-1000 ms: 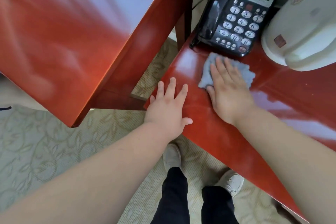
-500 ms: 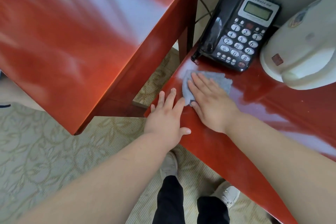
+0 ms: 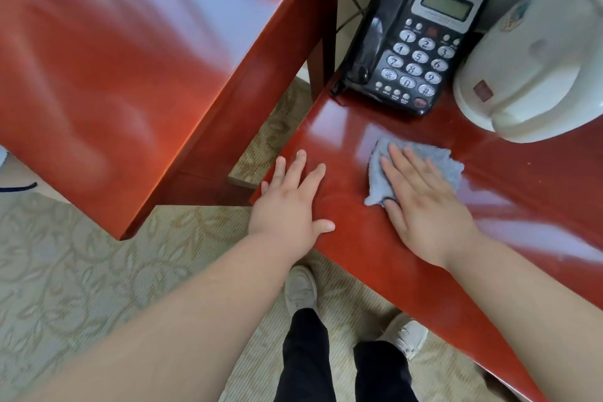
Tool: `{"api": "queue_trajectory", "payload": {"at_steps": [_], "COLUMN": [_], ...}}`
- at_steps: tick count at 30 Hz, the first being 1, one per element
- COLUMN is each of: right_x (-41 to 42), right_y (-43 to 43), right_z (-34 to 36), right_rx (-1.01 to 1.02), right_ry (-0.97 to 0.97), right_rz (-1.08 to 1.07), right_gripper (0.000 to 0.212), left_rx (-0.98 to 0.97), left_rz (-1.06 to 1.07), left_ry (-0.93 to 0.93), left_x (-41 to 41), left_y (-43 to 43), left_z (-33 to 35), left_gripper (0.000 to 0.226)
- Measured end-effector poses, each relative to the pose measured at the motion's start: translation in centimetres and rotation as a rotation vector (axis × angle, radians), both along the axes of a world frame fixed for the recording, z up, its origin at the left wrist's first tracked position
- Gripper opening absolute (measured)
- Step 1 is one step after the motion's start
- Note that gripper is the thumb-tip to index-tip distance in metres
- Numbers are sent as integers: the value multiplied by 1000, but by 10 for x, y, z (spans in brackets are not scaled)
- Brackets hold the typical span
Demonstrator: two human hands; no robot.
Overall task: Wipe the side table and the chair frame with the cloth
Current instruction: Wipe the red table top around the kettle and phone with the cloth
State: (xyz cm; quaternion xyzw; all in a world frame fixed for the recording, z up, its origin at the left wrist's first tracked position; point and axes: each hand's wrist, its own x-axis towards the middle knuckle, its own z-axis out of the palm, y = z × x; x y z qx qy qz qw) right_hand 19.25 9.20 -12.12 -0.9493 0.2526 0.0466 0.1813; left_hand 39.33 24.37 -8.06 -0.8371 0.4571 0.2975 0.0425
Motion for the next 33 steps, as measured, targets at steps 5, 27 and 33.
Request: {"api": "queue_trajectory", "payload": {"at_steps": [5, 27, 33], "right_x": [40, -3, 3], "right_y": [-3, -10, 28], "right_z": [-5, -11, -7], "right_rx": [-24, -49, -41], "right_ry": [0, 25, -3], "right_rz": [-160, -380, -270], "right_gripper": [68, 76, 70], "left_rx": [-16, 38, 17], "left_rz": [-9, -78, -70], "left_ry": [-25, -98, -98], "left_x": [-1, -2, 0], "left_y": [2, 0, 0], "left_z": [-1, 3, 1], "left_gripper": [100, 102, 104]}}
